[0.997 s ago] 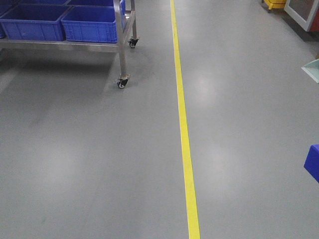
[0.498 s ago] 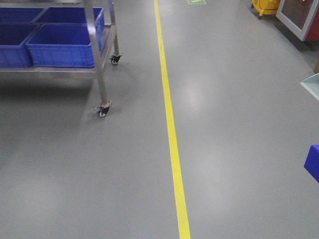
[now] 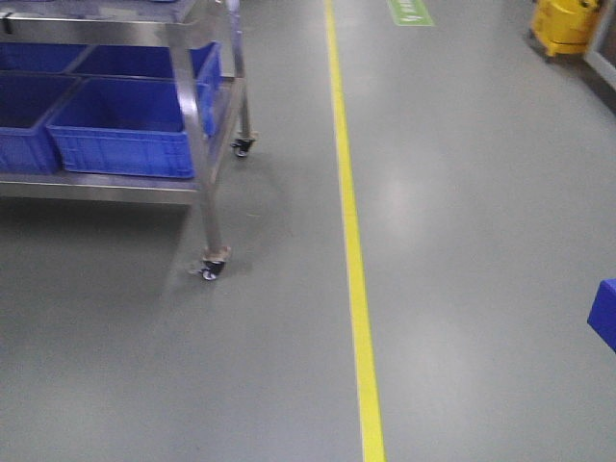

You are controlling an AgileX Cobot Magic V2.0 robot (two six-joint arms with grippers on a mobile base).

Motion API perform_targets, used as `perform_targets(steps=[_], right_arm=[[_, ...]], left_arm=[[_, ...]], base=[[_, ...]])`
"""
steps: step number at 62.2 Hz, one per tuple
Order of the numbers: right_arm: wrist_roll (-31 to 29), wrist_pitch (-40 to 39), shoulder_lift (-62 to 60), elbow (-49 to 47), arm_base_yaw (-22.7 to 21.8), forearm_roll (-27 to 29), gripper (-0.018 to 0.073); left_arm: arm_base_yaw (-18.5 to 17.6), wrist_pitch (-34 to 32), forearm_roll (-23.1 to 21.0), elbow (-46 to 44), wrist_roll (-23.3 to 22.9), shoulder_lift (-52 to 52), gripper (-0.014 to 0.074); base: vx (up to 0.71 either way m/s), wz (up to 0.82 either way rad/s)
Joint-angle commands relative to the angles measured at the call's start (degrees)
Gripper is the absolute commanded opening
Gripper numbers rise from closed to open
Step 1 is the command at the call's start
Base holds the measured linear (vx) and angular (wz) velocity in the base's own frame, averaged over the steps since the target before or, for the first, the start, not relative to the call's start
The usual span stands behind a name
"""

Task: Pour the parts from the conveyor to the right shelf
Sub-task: 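Drive along the yellow floor line carrying the blue block, then drive down the aisle between the blue-bin shelves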

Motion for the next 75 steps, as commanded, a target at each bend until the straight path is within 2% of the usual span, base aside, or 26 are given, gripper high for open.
perform_targets(steps=[1,48,75], right_arm=[[-0.31,-4.43,0.51,-1.48,-0.23,0.29,-0.0005],[-0.31,-4.43,0.51,-1.48,-0.23,0.29,-0.0005],[-0.31,-4.43,0.51,-1.48,-0.23,0.29,-0.0005]], left_arm=[[-0.05,-4.14,0.0,1.71,-0.49,-0.64,-0.0006],[-0.05,-4.14,0.0,1.71,-0.49,-0.64,-0.0006],[-0.05,-4.14,0.0,1.71,-0.49,-0.64,-0.0006]], base=[[0.59,0.46],[0.5,0.63],[0.34,0.96]])
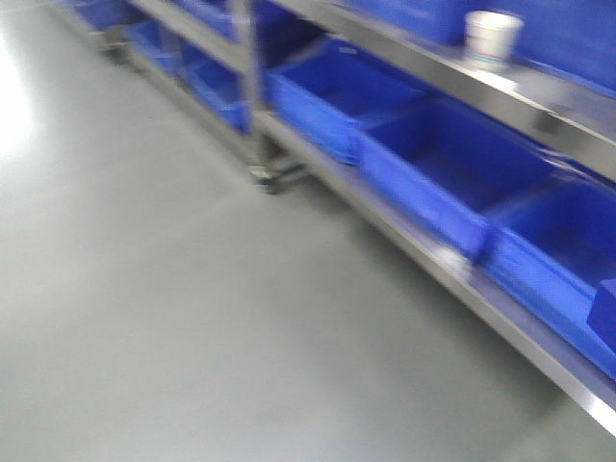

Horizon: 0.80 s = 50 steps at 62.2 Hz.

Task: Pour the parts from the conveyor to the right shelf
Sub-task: 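Drive down the aisle between the blue-bin shelves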

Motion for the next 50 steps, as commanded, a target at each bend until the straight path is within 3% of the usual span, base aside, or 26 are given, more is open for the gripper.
perform_targets(steps=[1,26,50], right_arm=[[-0.31,-4.43,0.51,-1.48,-0.23,0.29,-0.0005],[-0.31,-4.48,0.51,-1.48,-0.23,0.29,-0.0005],[-0.31,-4.48,0.51,-1.48,-0.23,0.29,-0.0005]], left_arm=[[-0.05,-4.19,0.0,1.71,-0.49,-0.64,-0.0006],[-0.05,-4.19,0.0,1.71,-0.49,-0.64,-0.0006],[-0.05,-4.19,0.0,1.71,-0.49,-0.64,-0.0006]], base=[[0.26,1.04],[0.23,0.88],[0.17,0.62]])
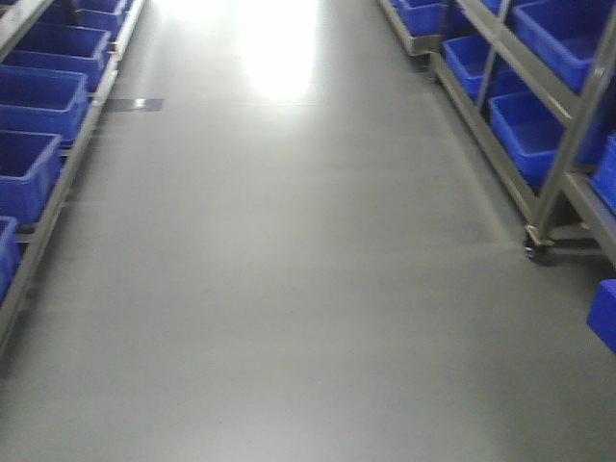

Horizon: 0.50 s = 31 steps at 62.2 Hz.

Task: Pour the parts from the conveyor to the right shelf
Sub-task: 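Drive down the aisle between the blue-bin shelves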

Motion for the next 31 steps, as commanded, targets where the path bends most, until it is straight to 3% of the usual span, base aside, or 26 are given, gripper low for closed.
perform_targets(steps=[1,18,31], right_arm=[[-0.31,-4.48,0.51,-1.55,-0.23,0.29,-0.0005],[-0.31,-4.48,0.51,-1.55,-0.23,0.29,-0.0005],[-0.31,-4.48,0.51,-1.55,-0.23,0.29,-0.0005]], left_arm=[[-0.05,-4.14,0.0,1.71,-0.49,-0.64,-0.0006],[-0.05,-4.14,0.0,1.71,-0.49,-0.64,-0.0006],[-0.05,-4.14,0.0,1.71,-0.49,-0.64,-0.0006]], base=[[0.16,0.49],[0.19,0.37],[0.32,0.09]])
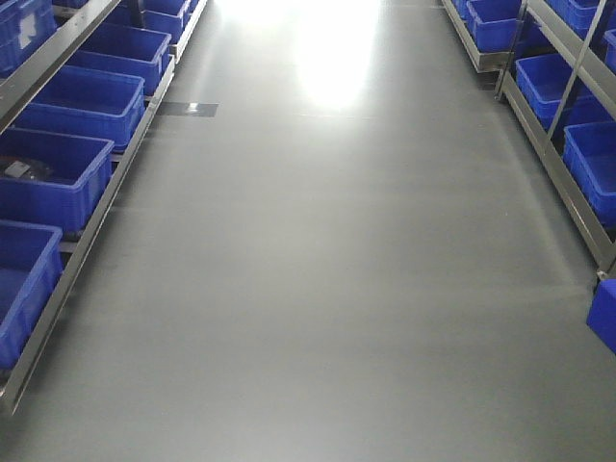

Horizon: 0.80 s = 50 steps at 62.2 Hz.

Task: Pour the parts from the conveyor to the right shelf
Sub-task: 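Drive down the aisle between the blue-bin shelves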

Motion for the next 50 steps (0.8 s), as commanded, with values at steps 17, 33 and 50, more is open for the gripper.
perform_targets(steps=[17,33,50], right_arm=[[-0.31,-4.48,0.51,-1.55,-0.23,0.29,-0.0005],[-0.31,-4.43,0.51,-1.55,-0.23,0.29,-0.0005],[-0.31,-4.43,0.51,-1.55,-0.23,0.29,-0.0005]], left_arm=[[-0.05,-4.14,0.0,1.71,-0.49,-0.64,-0.0006],[-0.05,-4.14,0.0,1.71,-0.49,-0.64,-0.0006],[-0.05,-4.14,0.0,1.71,-0.49,-0.64,-0.0006]], base=[[0.48,-0.21],[0.57,-0.19],[0.63,0.0]])
